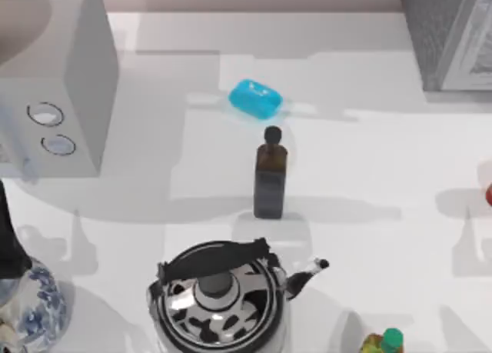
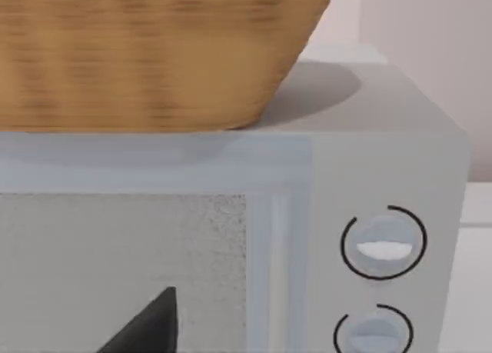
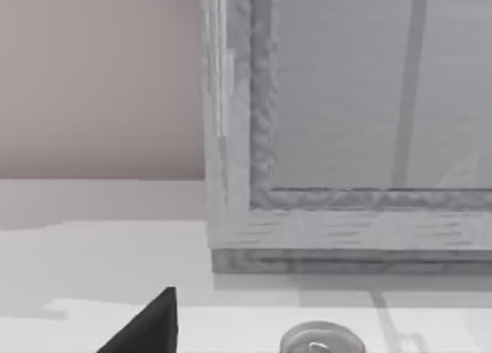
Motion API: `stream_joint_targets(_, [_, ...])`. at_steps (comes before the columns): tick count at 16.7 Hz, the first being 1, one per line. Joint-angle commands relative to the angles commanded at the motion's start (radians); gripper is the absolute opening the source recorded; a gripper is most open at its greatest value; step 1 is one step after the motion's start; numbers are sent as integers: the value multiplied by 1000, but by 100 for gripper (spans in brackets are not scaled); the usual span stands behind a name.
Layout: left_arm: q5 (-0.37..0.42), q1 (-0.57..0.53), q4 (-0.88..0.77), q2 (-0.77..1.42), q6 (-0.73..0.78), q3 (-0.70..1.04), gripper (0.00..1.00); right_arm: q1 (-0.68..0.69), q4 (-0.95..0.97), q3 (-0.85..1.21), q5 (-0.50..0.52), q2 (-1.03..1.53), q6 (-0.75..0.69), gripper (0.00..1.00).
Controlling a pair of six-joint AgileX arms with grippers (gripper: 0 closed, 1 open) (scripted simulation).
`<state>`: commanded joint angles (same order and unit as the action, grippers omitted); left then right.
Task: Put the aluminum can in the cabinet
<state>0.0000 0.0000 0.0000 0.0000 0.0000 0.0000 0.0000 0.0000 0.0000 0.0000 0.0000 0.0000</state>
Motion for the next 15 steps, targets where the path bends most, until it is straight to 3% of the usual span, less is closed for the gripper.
stream_joint_targets(7, [0, 0, 0, 0, 0, 0, 100, -8, 94, 52, 28, 150, -4, 100])
stream_joint_targets(15, [0, 0, 0, 0, 0, 0, 100, -21, 396, 223, 68, 774, 14, 100])
